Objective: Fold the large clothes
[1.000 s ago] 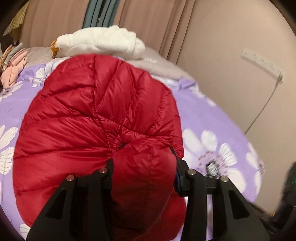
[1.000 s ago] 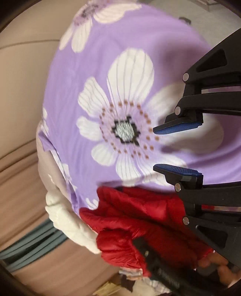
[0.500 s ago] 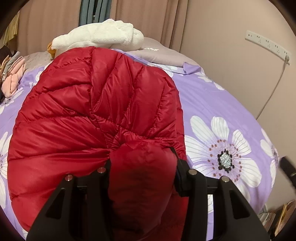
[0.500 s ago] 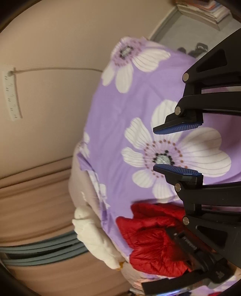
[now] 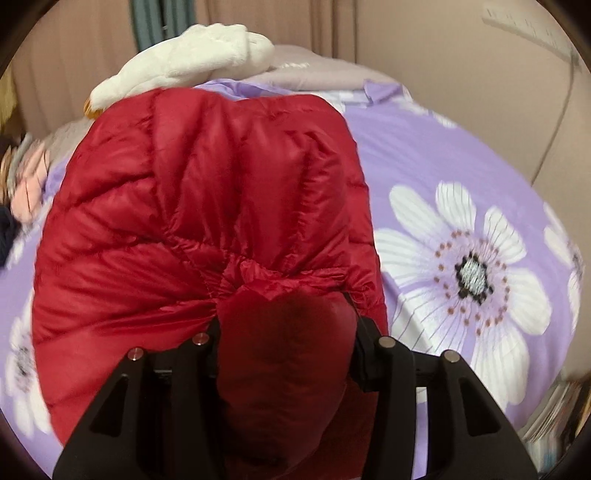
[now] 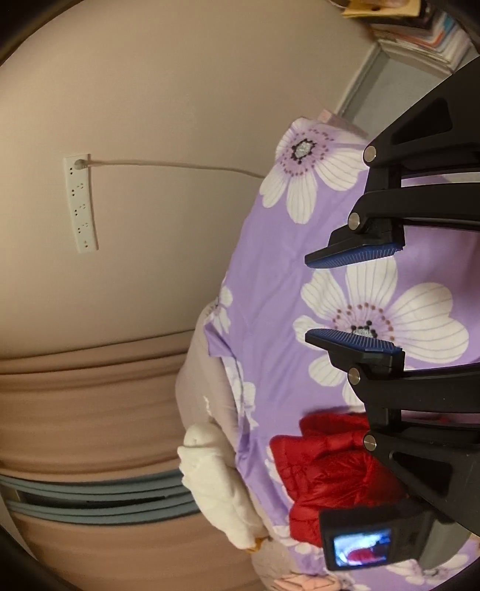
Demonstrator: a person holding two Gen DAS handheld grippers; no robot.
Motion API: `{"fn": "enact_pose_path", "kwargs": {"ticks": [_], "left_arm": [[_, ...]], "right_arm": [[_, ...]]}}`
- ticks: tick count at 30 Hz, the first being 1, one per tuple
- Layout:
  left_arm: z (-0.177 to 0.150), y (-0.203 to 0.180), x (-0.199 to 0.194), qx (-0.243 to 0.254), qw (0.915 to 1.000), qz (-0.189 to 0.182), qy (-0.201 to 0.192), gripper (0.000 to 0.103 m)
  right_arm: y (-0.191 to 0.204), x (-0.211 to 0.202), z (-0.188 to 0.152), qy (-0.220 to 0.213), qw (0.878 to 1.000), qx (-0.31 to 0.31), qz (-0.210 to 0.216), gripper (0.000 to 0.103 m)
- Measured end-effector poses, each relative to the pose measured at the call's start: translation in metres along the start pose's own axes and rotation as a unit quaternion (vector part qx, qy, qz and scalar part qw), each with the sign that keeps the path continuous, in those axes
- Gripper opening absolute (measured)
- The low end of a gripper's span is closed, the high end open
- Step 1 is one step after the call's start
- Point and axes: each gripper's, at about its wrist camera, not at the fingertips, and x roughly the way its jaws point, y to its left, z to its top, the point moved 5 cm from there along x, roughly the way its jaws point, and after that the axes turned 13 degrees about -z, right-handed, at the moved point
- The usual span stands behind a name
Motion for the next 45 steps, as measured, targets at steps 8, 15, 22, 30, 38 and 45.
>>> {"fn": "enact_pose_path", "kwargs": {"ticks": [8, 15, 22, 30, 38, 45], "left_arm": [[0.003, 0.009, -0.029, -0.032, 0.9965, -0.077, -0.007, 0.063], [0.003, 0.009, -0.103, -0.020, 0.9885, -0.140, -0.053, 0.073], [-0.016, 0.045, -0.159, -0.098, 0.9761, -0.177, -0.079, 0.074], [-0.015, 0.120, -0.197, -0.164, 0.9662, -0.086, -0.179, 0.046], [-0.021, 0.182, -0.179, -0.221, 0.9557, -0.018, -0.193, 0.022], [-0.008, 0.218, -0.154, -0.229, 0.9506, 0.013, -0.209, 0.021]], "right_arm": [[0.001, -0.010, 0.005, -0.008, 1.000, -0.001, 0.011, 0.034], [0.010, -0.011, 0.007, -0.005, 1.000, 0.004, 0.025, 0.045], [0.030, -0.020, 0.009, -0.012, 0.999, -0.006, 0.039, 0.074], [0.076, -0.033, 0.010, -0.010, 0.996, -0.035, 0.085, 0.077], [0.152, -0.056, 0.023, -0.025, 0.982, -0.064, 0.173, 0.076], [0.240, -0.040, 0.028, 0.000, 0.969, -0.099, 0.228, 0.026]]}}
